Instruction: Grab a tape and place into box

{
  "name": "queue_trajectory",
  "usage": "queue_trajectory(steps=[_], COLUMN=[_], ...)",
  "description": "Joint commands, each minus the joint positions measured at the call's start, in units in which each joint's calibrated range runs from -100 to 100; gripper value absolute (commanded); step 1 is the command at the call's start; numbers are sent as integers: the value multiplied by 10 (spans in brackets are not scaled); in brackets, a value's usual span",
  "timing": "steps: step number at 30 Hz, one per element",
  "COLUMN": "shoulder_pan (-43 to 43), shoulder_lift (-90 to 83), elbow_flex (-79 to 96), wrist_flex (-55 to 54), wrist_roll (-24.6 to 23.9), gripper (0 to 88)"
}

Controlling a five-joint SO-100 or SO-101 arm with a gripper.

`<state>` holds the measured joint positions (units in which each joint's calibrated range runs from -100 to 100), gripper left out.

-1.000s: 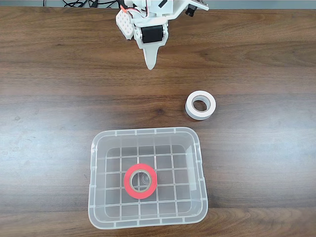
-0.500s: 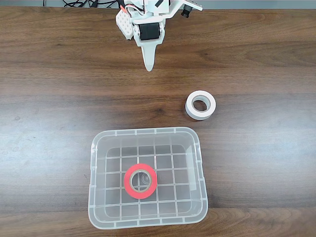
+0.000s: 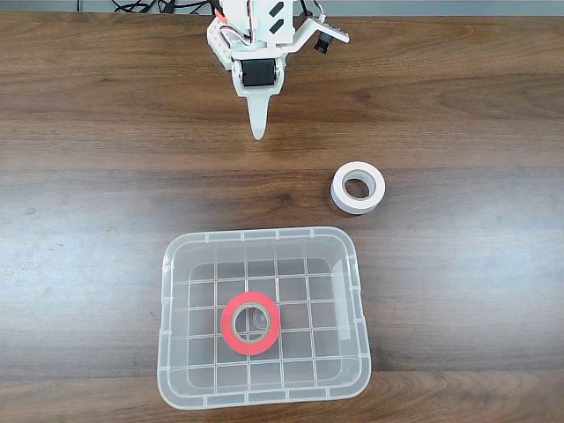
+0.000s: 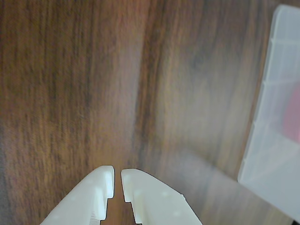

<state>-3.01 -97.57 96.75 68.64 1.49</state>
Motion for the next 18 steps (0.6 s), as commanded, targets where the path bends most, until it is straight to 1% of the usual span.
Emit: queue_trajectory(steps=[1,18], shoulder_pan=[18,21], shoulder_lift=[-12,-12], elbow_flex=[-6,-3], wrist_flex=[-3,-4], wrist_roll=[-3,1], gripper=[10,12])
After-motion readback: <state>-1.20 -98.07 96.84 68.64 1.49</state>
